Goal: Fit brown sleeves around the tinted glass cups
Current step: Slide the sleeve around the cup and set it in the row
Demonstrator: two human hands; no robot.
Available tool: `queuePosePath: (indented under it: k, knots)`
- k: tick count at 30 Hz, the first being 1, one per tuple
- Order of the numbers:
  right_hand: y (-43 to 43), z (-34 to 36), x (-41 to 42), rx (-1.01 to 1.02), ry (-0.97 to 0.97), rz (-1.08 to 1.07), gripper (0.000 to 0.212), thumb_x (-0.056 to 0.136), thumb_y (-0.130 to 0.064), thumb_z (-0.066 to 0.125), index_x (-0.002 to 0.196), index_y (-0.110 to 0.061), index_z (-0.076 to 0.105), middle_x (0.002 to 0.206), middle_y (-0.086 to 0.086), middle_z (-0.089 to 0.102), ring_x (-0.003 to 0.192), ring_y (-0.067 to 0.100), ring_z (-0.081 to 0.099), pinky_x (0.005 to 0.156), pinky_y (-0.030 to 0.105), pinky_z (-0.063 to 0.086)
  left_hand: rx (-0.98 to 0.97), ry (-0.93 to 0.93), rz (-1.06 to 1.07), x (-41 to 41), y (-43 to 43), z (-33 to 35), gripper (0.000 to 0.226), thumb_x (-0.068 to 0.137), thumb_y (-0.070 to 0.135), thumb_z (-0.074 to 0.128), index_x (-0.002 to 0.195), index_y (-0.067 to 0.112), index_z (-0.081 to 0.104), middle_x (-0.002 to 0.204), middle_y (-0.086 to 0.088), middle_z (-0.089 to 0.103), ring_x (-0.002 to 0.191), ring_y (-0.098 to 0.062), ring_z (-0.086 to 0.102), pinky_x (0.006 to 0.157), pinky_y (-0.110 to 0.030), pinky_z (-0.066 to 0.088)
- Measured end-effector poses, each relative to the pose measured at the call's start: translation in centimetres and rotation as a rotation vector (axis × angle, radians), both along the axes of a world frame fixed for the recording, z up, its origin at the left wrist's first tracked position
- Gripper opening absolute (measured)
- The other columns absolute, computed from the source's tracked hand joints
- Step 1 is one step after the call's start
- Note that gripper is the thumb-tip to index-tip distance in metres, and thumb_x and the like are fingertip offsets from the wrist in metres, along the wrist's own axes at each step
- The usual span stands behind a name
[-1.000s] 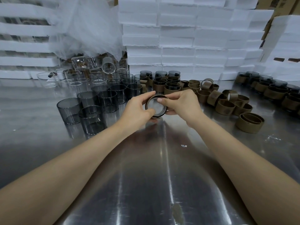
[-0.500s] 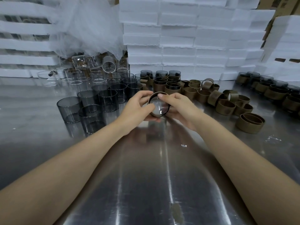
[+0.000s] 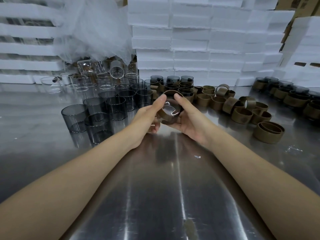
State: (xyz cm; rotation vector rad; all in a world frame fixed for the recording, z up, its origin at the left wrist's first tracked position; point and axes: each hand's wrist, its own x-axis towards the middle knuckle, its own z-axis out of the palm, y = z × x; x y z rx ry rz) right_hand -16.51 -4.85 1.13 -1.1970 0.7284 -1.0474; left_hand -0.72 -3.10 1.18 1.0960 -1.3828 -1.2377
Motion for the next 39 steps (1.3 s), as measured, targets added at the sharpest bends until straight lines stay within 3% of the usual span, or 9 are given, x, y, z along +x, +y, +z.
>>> queuePosePath:
  k: [4,8,10,13,17,24,31,36,39]
  knots:
    - [0.2,0.3,0.8,0.089,-0.11,-0.024,0.048,0.075,-0.054,0.068,0.105,-0.016,0.073,0.108,0.008,0.073,0.096,0.018,0.071,0.078,0.028,0.058,-0.015,0.075,0.046,-0.1,-0.3,0.0,0.048,0.088,0.061,0.053,0.081,0.013,0.055,0.05,0.007,0.041,0.042,-0.008,0.027,0.046,-0.021,0.023]
    - [0.4,0.5,1.2,0.165,-0.217,-0.053,0.054,0.08,-0.059,0.063,0.107,-0.012,0.071,0.109,0.01,0.073,0.1,0.019,0.07,0.08,0.029,0.058,-0.035,0.138,0.039,-0.6,0.0,-0.2,0.051,0.07,0.074,0.048,0.069,0.024,0.057,0.045,0.014,0.038,0.04,-0.003,0.026,0.042,-0.016,0.025]
    - [0.3,0.5,1.4,0.209,-0.279,-0.092,0.058,0.086,-0.059,0.056,0.114,-0.009,0.066,0.113,0.013,0.071,0.103,0.022,0.069,0.085,0.033,0.057,-0.072,0.134,0.022,-0.6,-0.1,-0.6,0.054,0.068,0.071,0.048,0.086,0.023,0.064,0.058,0.012,0.049,0.048,-0.003,0.037,0.051,-0.015,0.032]
    - [0.1,0.5,1.2,0.309,-0.417,-0.114,0.053,0.094,-0.05,0.052,0.122,-0.006,0.061,0.12,0.018,0.067,0.109,0.028,0.066,0.081,0.037,0.059,-0.084,0.122,0.008,-0.4,-0.3,-0.9,0.063,0.069,0.062,0.06,0.118,0.022,0.063,0.097,0.007,0.066,0.083,-0.005,0.057,0.076,-0.023,0.041]
    - [0.3,0.6,1.2,0.33,-0.51,-0.079,0.037,0.094,-0.035,0.054,0.111,-0.004,0.063,0.11,0.02,0.07,0.098,0.035,0.069,0.085,0.045,0.056,-0.054,0.195,-0.025,-0.2,-0.4,-0.9,0.034,0.087,0.05,0.059,0.108,0.025,0.069,0.1,0.007,0.071,0.09,-0.006,0.062,0.083,-0.025,0.047]
    - [0.3,0.8,1.9,0.32,-0.569,-0.1,0.042,0.093,-0.029,0.057,0.126,-0.003,0.059,0.124,0.018,0.064,0.104,0.032,0.066,0.082,0.039,0.056,-0.035,0.314,-0.141,0.0,-0.3,-0.6,0.047,0.083,0.049,0.055,0.115,0.018,0.068,0.121,-0.005,0.069,0.109,-0.014,0.063,0.102,-0.03,0.045]
    - [-0.1,1.0,1.9,0.305,-0.655,-0.083,0.025,0.096,-0.026,0.05,0.105,-0.014,0.07,0.111,0.015,0.071,0.095,0.032,0.071,0.078,0.044,0.056,-0.047,0.485,-0.206,-0.1,-0.7,-0.2,0.043,0.084,0.04,0.053,0.114,0.011,0.065,0.106,-0.001,0.073,0.096,-0.01,0.069,0.079,-0.02,0.054]
    - [-0.2,1.0,2.2,0.292,-0.702,-0.093,0.026,0.098,-0.023,0.046,0.105,-0.012,0.069,0.099,0.016,0.073,0.083,0.032,0.073,0.067,0.04,0.059,-0.083,0.549,-0.214,-0.1,-1.1,-0.2,0.042,0.086,0.034,0.054,0.118,0.008,0.062,0.107,-0.002,0.073,0.097,-0.01,0.068,0.082,-0.02,0.054]
    - [0.0,1.1,2.1,0.223,-0.659,-0.1,0.023,0.085,-0.018,0.054,0.103,-0.012,0.068,0.098,0.013,0.074,0.085,0.028,0.073,0.079,0.04,0.058,-0.127,0.449,-0.182,0.0,-1.1,-0.6,0.048,0.086,0.036,0.053,0.126,0.01,0.059,0.109,0.002,0.071,0.098,-0.007,0.065,0.086,-0.02,0.052]
